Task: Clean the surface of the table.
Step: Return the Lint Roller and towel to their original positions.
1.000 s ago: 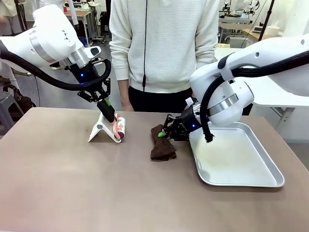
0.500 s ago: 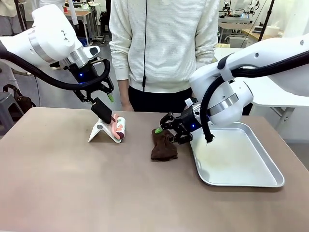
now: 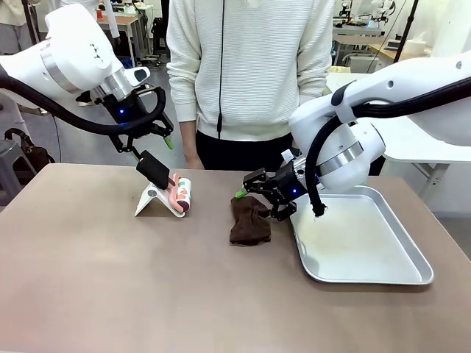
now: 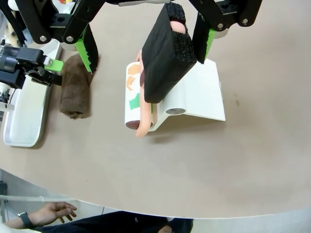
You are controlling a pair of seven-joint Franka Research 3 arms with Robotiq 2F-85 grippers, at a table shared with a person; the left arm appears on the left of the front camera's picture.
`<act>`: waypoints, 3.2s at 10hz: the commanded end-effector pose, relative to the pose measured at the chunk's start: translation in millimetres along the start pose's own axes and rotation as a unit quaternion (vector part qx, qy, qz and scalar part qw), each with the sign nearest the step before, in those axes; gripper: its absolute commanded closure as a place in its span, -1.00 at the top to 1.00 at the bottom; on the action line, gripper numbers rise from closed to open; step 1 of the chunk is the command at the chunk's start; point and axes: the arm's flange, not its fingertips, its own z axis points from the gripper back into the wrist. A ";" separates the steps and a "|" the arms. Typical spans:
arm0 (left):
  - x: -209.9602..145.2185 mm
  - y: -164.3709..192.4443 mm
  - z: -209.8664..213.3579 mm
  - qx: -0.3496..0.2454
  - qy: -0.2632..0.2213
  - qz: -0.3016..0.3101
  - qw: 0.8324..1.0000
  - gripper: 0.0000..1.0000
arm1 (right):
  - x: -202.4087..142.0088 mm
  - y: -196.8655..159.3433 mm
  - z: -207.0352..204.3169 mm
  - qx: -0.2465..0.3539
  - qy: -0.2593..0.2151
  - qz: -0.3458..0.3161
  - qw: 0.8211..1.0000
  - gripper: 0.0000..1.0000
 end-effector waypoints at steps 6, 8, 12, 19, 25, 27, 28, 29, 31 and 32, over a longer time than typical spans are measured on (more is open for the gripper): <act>-81.5 28.1 66.6 -0.069 -0.059 -0.027 0.996 1.00 | -13.5 -16.7 81.2 0.049 -0.041 -0.005 0.998 1.00; -131.0 65.7 92.9 -0.143 -0.060 -0.032 0.987 1.00 | -42.4 -25.7 124.4 0.093 -0.032 0.004 0.995 1.00; -213.2 161.2 94.7 -0.323 -0.078 -0.031 0.943 1.00 | -114.2 -76.0 219.3 0.191 -0.006 0.004 0.982 1.00; -189.8 297.3 67.1 -0.504 -0.042 -0.109 0.856 1.00 | -100.0 -225.0 302.6 0.349 -0.011 -0.006 0.937 1.00; -190.4 306.6 53.0 -0.498 -0.030 -0.100 0.861 1.00 | -105.0 -239.5 299.9 0.350 -0.028 -0.023 0.936 1.00; -190.4 306.6 53.0 -0.498 -0.030 -0.100 0.861 1.00 | -105.0 -239.5 299.9 0.350 -0.028 -0.023 0.936 1.00; -190.4 306.6 53.0 -0.498 -0.030 -0.100 0.861 1.00 | -105.0 -239.5 299.9 0.350 -0.028 -0.023 0.936 1.00; -190.4 306.6 53.0 -0.498 -0.030 -0.100 0.861 1.00 | -105.0 -239.5 299.9 0.350 -0.028 -0.023 0.936 1.00; -190.4 306.6 53.0 -0.498 -0.030 -0.100 0.861 1.00 | -105.0 -239.5 299.9 0.350 -0.028 -0.023 0.936 1.00; -190.4 306.6 53.0 -0.498 -0.030 -0.100 0.861 1.00 | -105.0 -239.5 299.9 0.350 -0.028 -0.023 0.936 1.00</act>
